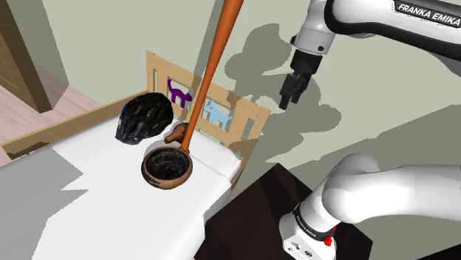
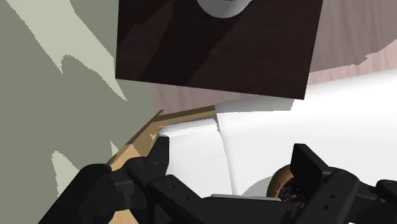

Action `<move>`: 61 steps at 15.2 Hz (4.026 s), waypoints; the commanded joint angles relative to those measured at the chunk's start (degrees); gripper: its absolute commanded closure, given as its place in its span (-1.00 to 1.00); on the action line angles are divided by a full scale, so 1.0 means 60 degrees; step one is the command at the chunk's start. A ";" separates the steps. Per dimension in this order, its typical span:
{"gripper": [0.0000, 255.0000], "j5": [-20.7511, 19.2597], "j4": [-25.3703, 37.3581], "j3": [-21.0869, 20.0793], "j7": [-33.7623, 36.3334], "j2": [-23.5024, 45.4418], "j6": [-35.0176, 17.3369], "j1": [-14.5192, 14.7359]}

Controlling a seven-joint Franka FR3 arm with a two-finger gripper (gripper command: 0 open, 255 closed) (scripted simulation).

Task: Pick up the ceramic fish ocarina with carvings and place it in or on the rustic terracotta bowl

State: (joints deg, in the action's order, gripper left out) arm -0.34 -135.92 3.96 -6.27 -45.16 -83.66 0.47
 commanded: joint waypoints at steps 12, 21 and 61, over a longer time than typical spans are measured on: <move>-1.00 -0.1036 0.0026 0.1355 -0.4332 0.3086 -0.3280 0.1045; -1.00 -0.0911 0.1085 0.1849 -0.7683 0.6162 -0.5566 0.1815; -1.00 -0.0556 0.5762 0.0011 -1.4582 1.3839 -0.9500 0.2446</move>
State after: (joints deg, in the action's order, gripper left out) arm -3.69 -101.12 3.88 -93.89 37.45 -140.70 15.25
